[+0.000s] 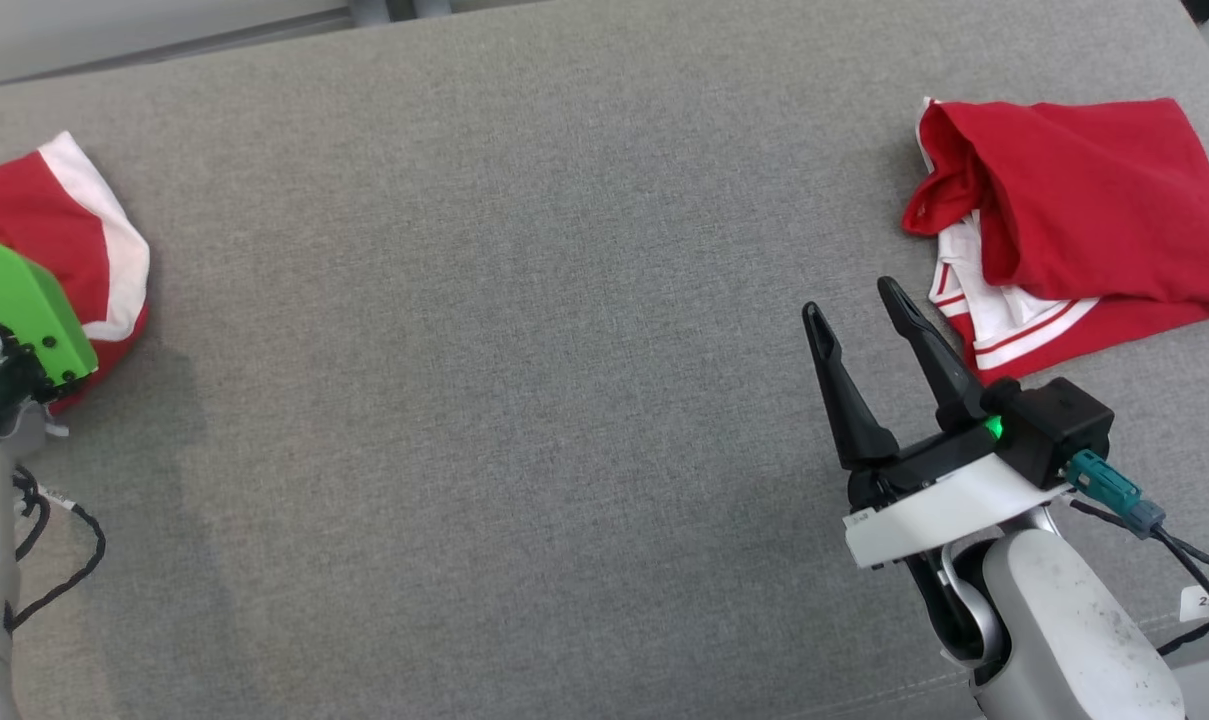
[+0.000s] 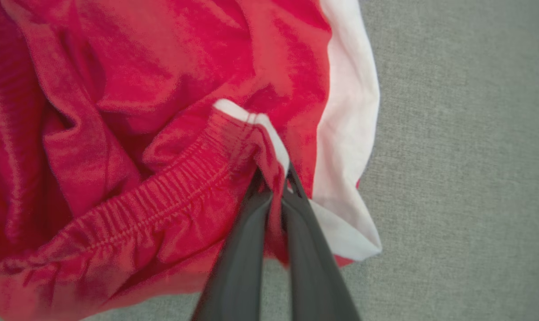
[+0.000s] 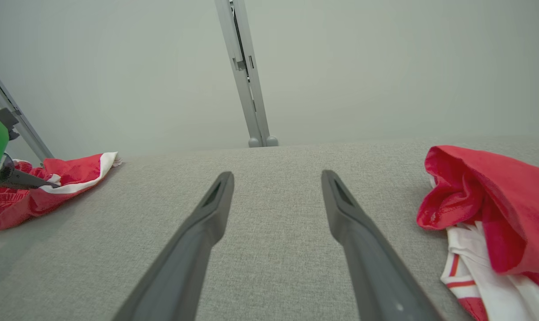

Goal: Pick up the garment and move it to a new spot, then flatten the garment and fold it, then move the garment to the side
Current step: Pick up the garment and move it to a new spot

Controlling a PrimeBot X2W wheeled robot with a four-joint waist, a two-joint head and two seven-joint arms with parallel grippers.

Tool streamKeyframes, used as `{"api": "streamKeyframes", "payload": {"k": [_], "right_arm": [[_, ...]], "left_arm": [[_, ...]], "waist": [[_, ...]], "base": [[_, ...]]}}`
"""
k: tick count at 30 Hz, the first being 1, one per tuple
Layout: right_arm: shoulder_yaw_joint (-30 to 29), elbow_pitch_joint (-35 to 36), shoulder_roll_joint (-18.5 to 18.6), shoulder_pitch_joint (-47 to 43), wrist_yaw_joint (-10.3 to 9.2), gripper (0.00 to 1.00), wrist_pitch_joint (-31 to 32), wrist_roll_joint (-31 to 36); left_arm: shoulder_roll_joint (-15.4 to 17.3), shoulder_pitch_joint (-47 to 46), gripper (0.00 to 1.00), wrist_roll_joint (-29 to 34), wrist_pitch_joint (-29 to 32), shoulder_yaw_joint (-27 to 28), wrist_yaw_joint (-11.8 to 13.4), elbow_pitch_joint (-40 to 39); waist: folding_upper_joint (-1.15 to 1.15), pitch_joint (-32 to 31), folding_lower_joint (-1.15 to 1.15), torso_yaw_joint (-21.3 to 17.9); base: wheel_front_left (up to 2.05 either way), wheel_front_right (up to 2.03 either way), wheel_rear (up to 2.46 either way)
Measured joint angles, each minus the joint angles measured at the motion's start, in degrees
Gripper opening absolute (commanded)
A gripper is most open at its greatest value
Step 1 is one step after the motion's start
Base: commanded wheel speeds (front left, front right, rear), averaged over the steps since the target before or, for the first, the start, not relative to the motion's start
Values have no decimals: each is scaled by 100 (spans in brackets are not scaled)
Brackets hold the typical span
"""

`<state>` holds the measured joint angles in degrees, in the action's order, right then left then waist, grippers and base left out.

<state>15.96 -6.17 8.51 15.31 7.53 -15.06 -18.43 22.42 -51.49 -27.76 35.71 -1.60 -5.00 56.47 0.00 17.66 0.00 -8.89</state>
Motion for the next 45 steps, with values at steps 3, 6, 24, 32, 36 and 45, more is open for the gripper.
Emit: {"api": "streamKeyframes", "payload": {"k": [3,6,24,32,36,45], "right_arm": [[-30,-48,-2,-95,0,100,0,-2],[-87,-80,-16,-175,0,100,0,-9],[-526,-94,-89,-651,0,100,0,-65],[-668,-175,-2,-883,0,100,0,-60],[-653,-180,38,-921,0,100,0,-64],[-577,-233,236,-935,0,100,0,-102]], "left_arm": [[-73,-129,0,159,-125,-332,-129,-180],[-202,-337,0,303,-187,-731,-209,-498],[-969,-700,0,-944,-662,-2722,-238,-3249],[-1081,1031,0,-1357,-1372,-2412,213,-3622],[-950,2283,0,-1489,-2172,-2045,575,-3535],[-898,3629,79,-1250,-3831,-1859,627,-2877]], "waist": [[0,-202,0,39],[0,-454,0,100],[0,-1511,0,-2],[0,-1566,0,33],[0,-1576,0,82],[0,-1607,0,297]], "base": [[0,0,0],[0,0,0],[0,0,0],[0,0,0],[0,0,0],[0,0,0]]}}
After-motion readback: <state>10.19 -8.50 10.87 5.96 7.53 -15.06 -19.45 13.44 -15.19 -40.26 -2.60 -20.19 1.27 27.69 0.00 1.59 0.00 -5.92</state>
